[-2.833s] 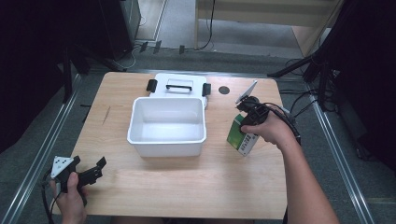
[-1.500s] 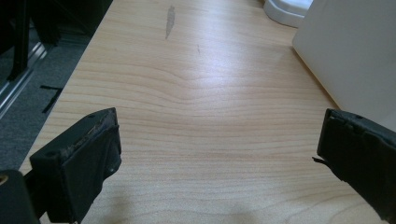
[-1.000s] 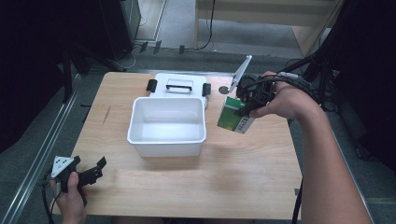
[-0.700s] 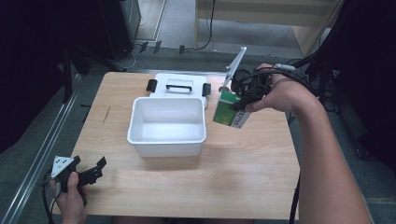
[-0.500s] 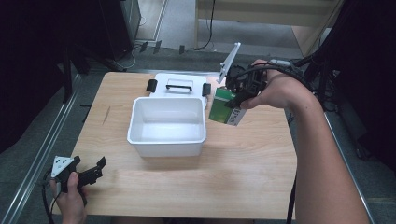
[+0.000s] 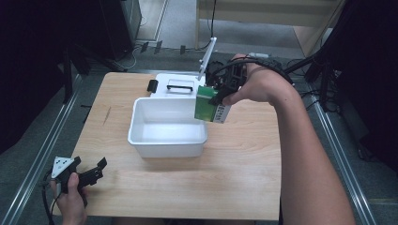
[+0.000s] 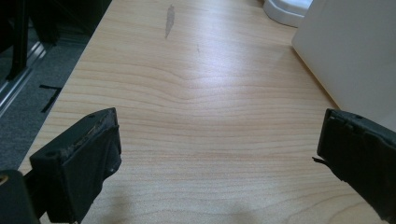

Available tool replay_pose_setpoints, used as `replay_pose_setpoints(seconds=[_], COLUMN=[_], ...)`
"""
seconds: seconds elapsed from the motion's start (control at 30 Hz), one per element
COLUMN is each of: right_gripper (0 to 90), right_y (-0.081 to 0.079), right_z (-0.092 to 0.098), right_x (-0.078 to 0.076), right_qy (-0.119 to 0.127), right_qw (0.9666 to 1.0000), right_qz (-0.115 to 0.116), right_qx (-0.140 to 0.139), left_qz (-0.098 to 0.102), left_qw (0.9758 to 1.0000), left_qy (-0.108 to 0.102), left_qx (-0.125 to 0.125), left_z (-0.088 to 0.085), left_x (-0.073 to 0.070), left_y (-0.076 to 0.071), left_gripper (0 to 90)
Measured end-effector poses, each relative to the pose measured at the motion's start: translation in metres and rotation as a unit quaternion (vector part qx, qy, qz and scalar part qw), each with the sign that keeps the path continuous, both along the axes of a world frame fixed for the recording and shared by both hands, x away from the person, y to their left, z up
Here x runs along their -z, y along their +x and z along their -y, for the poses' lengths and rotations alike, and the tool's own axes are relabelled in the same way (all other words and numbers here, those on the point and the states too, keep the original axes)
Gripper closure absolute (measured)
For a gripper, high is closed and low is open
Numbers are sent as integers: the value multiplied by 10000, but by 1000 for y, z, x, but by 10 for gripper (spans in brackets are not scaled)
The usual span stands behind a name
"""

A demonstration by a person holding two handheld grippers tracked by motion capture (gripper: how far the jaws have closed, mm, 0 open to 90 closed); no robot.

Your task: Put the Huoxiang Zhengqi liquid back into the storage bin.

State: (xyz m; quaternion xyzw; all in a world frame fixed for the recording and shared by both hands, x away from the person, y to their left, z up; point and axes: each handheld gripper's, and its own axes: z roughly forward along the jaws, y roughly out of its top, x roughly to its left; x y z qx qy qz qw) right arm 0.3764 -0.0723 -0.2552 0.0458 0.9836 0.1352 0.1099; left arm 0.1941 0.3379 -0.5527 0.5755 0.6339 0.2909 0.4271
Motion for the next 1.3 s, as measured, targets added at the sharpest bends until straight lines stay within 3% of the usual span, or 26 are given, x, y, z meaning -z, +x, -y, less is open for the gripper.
replay_pose_setpoints(seconds=[0.7, 1.3], right_gripper=[646, 645], right_y=[3, 9], right_z=[-51, -58], right_x=[13, 34], right_qy=[-68, -36], right_qw=[9989, 9977], right_qz=[-106, -181], right_qx=[-461, -647], left_qz=[43, 78], left_qw=[10000, 10000], left_qy=[16, 6], left_qx=[33, 51], left_z=[0, 0], left_x=[0, 0], left_y=[0, 0], left_gripper=[1, 1])
